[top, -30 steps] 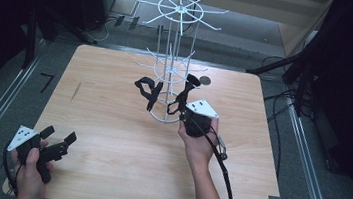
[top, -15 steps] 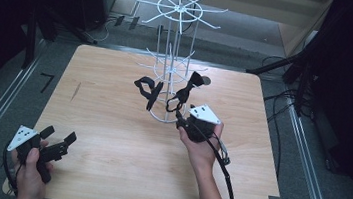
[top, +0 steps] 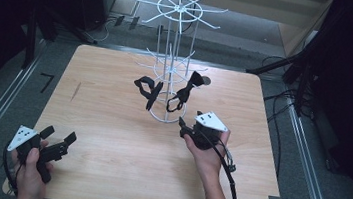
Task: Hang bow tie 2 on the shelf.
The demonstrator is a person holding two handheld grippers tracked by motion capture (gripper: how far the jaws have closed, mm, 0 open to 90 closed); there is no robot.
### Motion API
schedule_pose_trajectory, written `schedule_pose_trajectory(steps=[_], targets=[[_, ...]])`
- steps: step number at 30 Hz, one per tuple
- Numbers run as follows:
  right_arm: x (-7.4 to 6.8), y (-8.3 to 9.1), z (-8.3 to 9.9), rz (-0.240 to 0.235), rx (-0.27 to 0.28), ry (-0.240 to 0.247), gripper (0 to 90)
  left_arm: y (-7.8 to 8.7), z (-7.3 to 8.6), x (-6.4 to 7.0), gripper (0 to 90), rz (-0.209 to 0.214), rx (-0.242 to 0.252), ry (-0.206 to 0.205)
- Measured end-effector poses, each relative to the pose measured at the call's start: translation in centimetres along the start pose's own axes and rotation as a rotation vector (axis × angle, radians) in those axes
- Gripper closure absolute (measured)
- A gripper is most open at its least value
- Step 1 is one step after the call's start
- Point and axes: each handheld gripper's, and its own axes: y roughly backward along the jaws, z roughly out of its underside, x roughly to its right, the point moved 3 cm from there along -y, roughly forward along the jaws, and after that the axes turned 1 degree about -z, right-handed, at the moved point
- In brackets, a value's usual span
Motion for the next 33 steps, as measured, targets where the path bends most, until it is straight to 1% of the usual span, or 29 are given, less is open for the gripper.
schedule_pose_trajectory(steps=[2, 5, 7, 10, 12, 15, 18, 23, 33], targets=[[0.2, 0.2, 0.3, -0.007, -0.004, -0.002, 25.5, 0.0, 0.0, 0.0, 8.7, 0.0, 0.0, 0.0], [0.5, 0.6, 0.6, -0.01, -0.006, -0.002, 20.1, 0.0, 0.0, 0.0, 8.7, 0.0, 0.0, 0.0], [0.7, 0.8, 0.9, -0.015, -0.005, -0.004, 18.0, 0.0, 0.0, 0.0, 8.7, 0.0, 0.0, 0.0], [1.2, 1.3, 1.3, 0.001, -0.013, -0.008, 15.6, 0.0, 0.0, 0.0, 8.7, 0.0, 0.001, 0.002], [1.5, 1.5, 1.6, 0.008, -0.011, -0.01, 15.5, 0.0, 0.0, 0.0, 8.7, 0.0, 0.001, 0.002], [2.0, 2.0, 2.2, 0.005, -0.013, -0.017, 15.4, 0.0, 0.0, 0.0, 8.7, 0.0, 0.001, 0.002], [2.4, 2.4, 2.7, -0.003, -0.013, -0.033, 15.3, 0.0, 0.0, 0.0, 8.7, 0.0, 0.002, 0.003], [3.1, 3.0, 3.6, 0.002, -0.014, -0.055, 15.0, 0.0, 0.0, 0.0, 8.7, -0.001, 0.003, 0.003], [4.9, 4.9, 5.7, 0.023, -0.022, -0.097, 14.9, 0.0, 0.0, 0.0, 8.7, -0.001, 0.0, 0.001]])
